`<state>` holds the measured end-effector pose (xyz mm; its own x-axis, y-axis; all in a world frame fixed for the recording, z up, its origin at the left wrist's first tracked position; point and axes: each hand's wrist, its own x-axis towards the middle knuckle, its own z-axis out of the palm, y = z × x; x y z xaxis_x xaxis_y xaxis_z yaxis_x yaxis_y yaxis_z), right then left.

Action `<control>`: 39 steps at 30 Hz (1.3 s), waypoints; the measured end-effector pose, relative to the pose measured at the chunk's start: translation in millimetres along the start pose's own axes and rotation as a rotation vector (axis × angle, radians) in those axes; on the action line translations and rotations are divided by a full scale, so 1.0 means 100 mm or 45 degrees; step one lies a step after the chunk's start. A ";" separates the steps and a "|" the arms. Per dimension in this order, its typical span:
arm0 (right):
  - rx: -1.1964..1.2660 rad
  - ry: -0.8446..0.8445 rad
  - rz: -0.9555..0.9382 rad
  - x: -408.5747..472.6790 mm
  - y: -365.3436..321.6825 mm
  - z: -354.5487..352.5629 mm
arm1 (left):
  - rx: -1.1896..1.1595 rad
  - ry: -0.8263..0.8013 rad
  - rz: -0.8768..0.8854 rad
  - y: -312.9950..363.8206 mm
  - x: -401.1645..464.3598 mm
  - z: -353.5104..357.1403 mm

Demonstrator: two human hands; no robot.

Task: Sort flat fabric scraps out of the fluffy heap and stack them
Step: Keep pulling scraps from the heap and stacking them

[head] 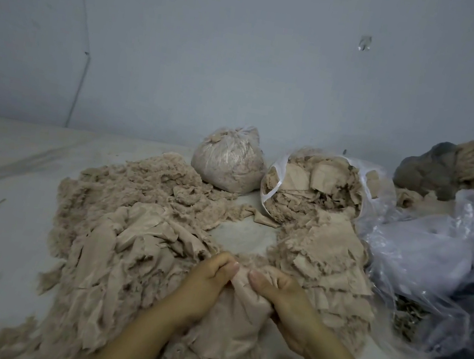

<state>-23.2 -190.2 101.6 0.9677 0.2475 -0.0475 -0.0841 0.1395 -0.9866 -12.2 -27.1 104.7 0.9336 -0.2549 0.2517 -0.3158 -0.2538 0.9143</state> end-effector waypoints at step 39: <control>-0.991 1.207 -0.257 0.37 -0.70 -0.82 | -0.057 0.056 -0.264 -0.20 -0.10 -0.40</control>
<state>38.3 -269.6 155.7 0.7641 -0.5474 0.3414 -0.0639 -0.5908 -0.8043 -8.2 17.2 96.7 0.9846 -0.1605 0.0693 -0.1091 -0.2543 0.9610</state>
